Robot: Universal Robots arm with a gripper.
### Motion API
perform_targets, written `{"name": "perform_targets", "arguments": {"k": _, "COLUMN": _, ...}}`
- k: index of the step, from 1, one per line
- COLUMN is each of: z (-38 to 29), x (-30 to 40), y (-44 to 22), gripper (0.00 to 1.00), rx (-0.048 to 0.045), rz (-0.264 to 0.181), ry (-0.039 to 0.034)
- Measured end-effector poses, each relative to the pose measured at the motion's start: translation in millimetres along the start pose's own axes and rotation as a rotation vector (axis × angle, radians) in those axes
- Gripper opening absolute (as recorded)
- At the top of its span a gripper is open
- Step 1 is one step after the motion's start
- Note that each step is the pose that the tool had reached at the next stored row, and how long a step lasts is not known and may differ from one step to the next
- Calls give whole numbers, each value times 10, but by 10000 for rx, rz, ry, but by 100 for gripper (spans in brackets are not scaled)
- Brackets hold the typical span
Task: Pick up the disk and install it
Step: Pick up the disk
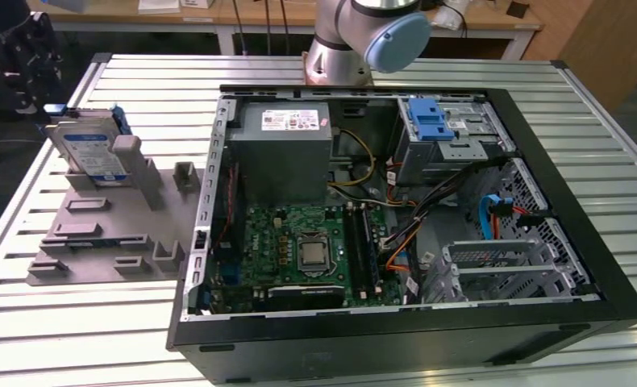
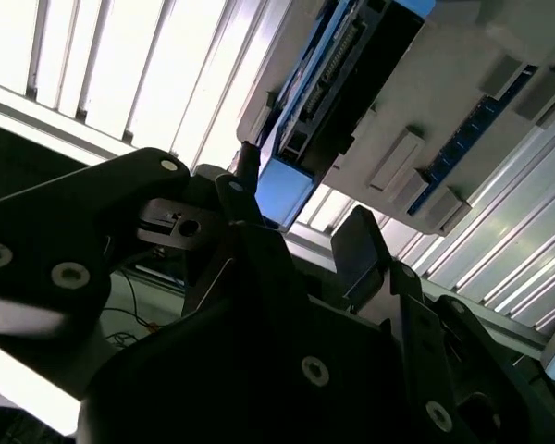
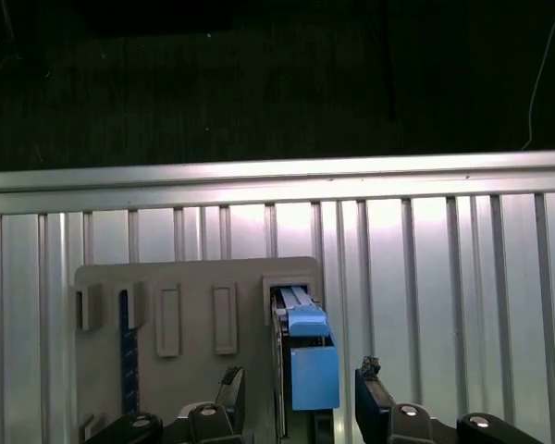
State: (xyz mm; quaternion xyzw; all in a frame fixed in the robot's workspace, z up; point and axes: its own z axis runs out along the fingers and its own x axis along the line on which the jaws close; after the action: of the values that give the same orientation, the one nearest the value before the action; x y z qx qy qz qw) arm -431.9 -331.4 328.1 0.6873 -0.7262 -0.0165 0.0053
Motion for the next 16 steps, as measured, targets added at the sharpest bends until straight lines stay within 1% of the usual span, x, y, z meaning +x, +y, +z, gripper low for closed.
{"name": "perform_targets", "arguments": {"k": 7, "z": 73, "x": -15, "y": 18, "gripper": 58, "rx": -1, "rz": 0, "ry": 0}}
{"name": "perform_targets", "arguments": {"k": 14, "z": 189, "x": -20, "y": 28, "gripper": 58, "rx": 0, "rz": 0, "ry": 0}}
{"name": "perform_targets", "arguments": {"k": 16, "z": 197, "x": -20, "y": 29, "gripper": 58, "rx": -1, "rz": 0, "ry": 1}}
